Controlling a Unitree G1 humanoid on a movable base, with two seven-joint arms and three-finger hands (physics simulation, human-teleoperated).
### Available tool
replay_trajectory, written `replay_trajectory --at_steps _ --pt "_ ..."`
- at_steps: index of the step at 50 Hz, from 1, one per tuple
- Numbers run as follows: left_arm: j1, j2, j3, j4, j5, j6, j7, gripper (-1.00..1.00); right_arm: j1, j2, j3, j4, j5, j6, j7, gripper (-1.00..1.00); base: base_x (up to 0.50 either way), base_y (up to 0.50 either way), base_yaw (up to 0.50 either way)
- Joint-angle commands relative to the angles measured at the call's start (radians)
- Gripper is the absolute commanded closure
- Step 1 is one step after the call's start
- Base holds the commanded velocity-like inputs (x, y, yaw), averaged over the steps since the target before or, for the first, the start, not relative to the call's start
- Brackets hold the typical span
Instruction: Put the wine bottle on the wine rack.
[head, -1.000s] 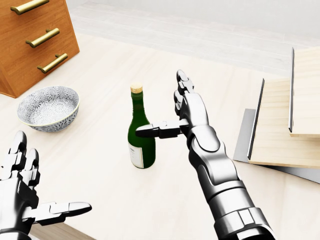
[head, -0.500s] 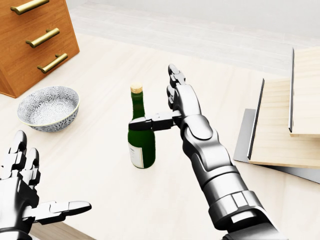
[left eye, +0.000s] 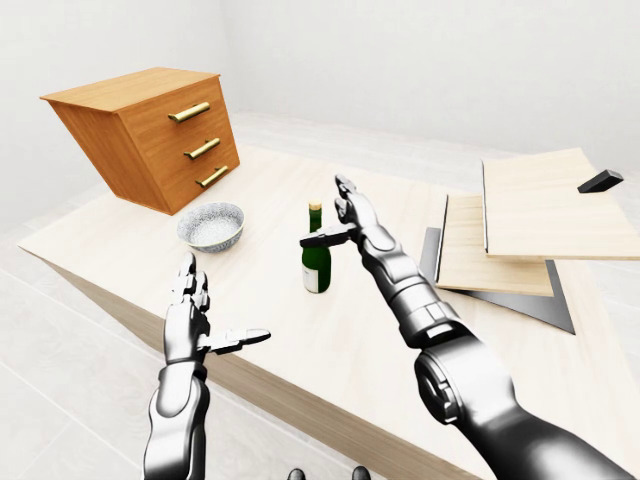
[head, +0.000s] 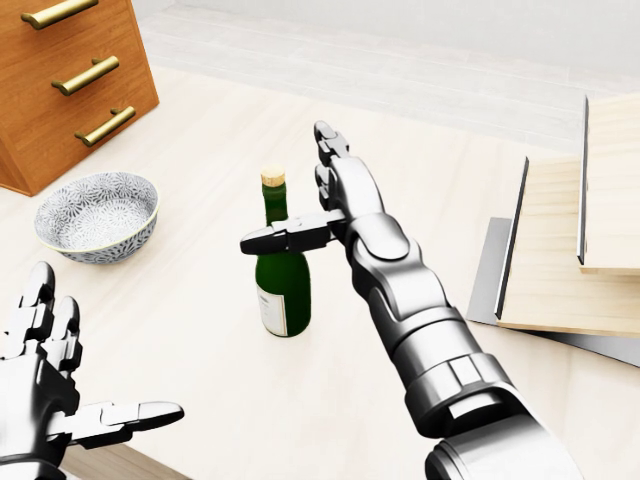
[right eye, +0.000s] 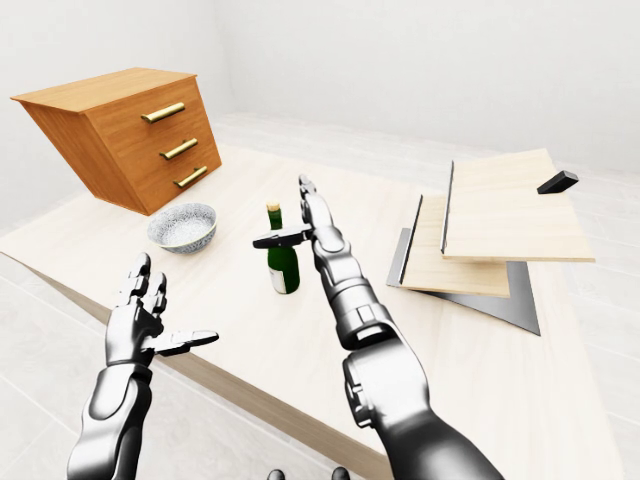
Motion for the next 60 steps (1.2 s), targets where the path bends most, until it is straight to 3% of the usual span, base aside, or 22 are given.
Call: replay_trajectory --at_steps 1,22,31,60 --pt "-0.005 0.002 0.000 0.018 -0.002 -0.010 0.001 -1.00 -0.027 0.009 -0.001 0.035 -0.008 -0.003 0.007 -1.00 0.00 0.00 0.00" --pt "-0.011 0.004 -0.003 0.046 -0.003 -0.030 0.004 -1.00 -0.052 0.022 -0.005 0.080 -0.011 -0.021 0.010 -1.00 0.00 0.00 0.00" --pt "-0.008 0.003 -0.007 0.033 -0.004 -0.020 0.006 -1.00 -0.070 0.022 -0.009 0.115 -0.014 -0.033 0.010 -1.00 0.00 0.00 0.00" --pt "-0.009 0.005 -0.004 0.044 -0.005 -0.024 0.004 -1.00 -0.109 0.017 -0.030 0.213 -0.028 -0.055 0.021 -1.00 0.00 0.00 0.00"
